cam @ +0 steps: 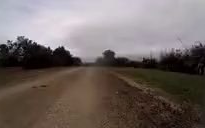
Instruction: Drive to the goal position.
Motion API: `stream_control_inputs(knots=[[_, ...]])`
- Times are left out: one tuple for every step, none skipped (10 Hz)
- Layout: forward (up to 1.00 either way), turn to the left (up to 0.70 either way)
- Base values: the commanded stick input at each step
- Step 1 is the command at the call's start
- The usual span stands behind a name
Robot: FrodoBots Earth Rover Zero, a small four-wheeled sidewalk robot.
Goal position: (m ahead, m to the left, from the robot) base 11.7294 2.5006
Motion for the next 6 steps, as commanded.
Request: stream_control_inputs(knots=[[0.04, 0.0], [0.03, 0.0], [0.02, 0.0], [0.02, 0.0], [0.02, 0.0], [0.02, 0.0]])
